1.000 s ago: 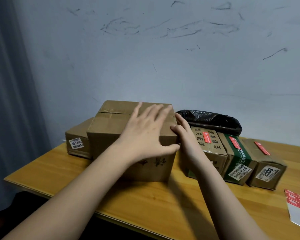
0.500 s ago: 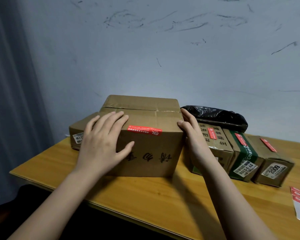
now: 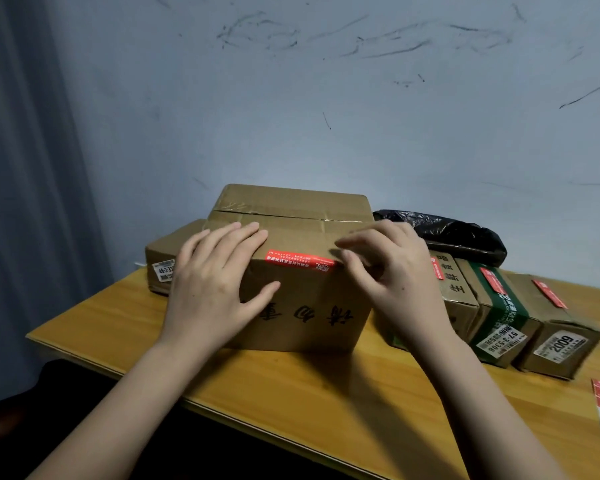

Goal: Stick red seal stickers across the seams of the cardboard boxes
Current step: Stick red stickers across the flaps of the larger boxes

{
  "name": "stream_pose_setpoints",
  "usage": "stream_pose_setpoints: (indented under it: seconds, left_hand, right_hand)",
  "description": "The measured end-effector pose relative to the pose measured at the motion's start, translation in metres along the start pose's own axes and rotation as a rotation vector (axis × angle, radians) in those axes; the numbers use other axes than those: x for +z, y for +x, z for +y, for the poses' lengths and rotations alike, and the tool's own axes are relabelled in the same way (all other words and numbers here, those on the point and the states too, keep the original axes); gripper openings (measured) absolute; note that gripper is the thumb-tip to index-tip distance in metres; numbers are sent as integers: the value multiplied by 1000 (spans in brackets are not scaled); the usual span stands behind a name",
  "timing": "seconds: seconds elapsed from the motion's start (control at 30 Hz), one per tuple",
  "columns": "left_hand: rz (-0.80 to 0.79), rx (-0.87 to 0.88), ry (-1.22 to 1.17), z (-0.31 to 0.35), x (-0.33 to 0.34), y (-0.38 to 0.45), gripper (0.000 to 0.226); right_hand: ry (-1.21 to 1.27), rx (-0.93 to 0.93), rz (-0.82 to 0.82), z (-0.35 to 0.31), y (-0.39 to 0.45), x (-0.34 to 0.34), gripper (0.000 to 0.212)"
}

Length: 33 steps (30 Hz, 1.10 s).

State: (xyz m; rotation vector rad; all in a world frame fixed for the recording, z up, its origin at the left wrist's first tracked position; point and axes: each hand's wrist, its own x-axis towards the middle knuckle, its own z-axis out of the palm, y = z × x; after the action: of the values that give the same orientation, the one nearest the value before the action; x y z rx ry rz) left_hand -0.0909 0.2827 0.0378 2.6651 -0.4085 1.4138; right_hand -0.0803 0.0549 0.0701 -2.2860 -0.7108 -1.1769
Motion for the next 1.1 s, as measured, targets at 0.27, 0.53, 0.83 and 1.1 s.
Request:
stream_pose_setpoints:
  seconds: [0.27, 0.53, 0.83, 1.1]
  left_hand:
    - [17, -16, 8, 9, 2, 0, 61]
    - [20, -28, 3, 12, 4, 1, 60]
    - [21, -31, 6, 13, 5, 1, 60]
    - [27, -34, 6, 12, 5, 1, 60]
  right_hand:
    - [-137, 11, 104, -2, -22, 4, 20]
    - [-153, 27, 265, -4, -28, 17, 14]
    - [-25, 141, 286, -10, -29, 20, 11]
    - [10, 222, 282, -16, -30, 22, 10]
